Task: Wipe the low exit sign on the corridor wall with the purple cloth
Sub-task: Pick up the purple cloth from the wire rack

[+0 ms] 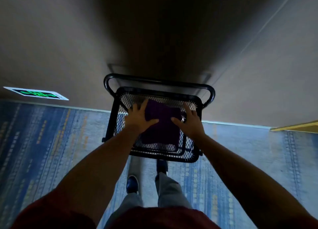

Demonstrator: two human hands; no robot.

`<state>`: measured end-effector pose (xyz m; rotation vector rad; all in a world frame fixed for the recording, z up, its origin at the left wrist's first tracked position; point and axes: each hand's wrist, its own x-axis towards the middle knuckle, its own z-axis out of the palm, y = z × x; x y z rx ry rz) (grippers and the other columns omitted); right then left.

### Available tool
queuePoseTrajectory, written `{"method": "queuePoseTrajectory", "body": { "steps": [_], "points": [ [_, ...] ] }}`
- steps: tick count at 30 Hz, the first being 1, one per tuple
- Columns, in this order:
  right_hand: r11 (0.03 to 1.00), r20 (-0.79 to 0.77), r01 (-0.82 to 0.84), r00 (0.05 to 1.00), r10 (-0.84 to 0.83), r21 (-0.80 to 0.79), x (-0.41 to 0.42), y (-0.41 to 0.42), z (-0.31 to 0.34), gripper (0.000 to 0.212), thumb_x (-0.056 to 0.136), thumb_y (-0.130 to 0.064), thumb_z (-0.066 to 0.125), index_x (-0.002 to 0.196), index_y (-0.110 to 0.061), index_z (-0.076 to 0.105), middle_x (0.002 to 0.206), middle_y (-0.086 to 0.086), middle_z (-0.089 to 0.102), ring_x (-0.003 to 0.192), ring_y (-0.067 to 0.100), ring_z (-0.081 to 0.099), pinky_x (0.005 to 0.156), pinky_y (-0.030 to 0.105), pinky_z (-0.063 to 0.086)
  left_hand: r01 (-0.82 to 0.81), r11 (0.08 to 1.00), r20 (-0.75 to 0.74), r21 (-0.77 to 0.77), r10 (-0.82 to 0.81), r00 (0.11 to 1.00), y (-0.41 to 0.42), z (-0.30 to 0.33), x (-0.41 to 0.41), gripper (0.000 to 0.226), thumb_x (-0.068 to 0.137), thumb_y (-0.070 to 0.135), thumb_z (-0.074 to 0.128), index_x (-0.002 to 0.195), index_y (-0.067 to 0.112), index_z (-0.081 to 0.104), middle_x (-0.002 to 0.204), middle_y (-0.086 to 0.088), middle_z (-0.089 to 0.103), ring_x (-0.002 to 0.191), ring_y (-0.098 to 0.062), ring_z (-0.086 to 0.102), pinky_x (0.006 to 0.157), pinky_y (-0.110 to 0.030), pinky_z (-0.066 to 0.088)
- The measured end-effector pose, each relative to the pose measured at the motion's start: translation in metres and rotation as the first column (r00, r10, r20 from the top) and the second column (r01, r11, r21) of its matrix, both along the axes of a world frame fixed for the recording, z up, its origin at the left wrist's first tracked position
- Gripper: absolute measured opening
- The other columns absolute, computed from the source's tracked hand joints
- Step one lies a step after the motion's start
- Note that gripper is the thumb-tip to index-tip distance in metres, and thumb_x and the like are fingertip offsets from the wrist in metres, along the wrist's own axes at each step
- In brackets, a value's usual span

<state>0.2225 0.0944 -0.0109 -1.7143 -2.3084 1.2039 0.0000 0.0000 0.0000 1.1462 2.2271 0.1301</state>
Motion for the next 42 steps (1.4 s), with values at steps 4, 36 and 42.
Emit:
{"method": "queuePoseTrajectory", "body": {
  "steps": [4,36,42],
  "points": [
    [0.997,0.021,0.002,1.0,-0.001,-0.073,-0.001,-0.004,-0.017,0.096,0.088,-0.057,0.074,0.164,-0.032,0.023,0.151,0.019,0.048,0.133,0.042,0.055,0.101,0.049,0.05,-0.02,0.998,0.108,-0.064,0.027,0.994,0.001,-0.018,0.006,0.115,0.075,0.071,0.073,0.162,0.039,0.004,0.164,-0.019,0.018,0.147,-0.047,0.029,0.113,-0.065,0.036],
    [0.967,-0.259,0.001,0.963,-0.069,-0.254,-0.062,0.013,0.026,0.075,0.079,-0.01,0.087,0.146,-0.022,0.055,0.133,0.005,0.067,0.122,0.027,0.066,0.099,0.033,0.054,-0.344,0.891,0.397,0.297,0.212,0.893,-0.026,0.029,-0.032,0.041,0.083,0.003,0.075,0.118,0.018,0.059,0.106,0.0,0.063,0.096,-0.021,0.064,0.065,-0.014,0.053],
    [0.964,-0.407,-0.193,0.908,0.105,-0.183,-0.114,0.011,0.085,0.08,0.077,-0.007,0.084,0.147,-0.026,0.05,0.143,0.007,0.06,0.131,0.027,0.059,0.109,0.046,0.052,-0.513,0.739,0.48,0.436,0.291,0.828,-0.068,0.093,-0.057,0.041,0.073,0.016,0.081,0.107,0.027,0.059,0.099,-0.007,0.067,0.086,-0.024,0.065,0.073,-0.038,0.054]
  ]
}}
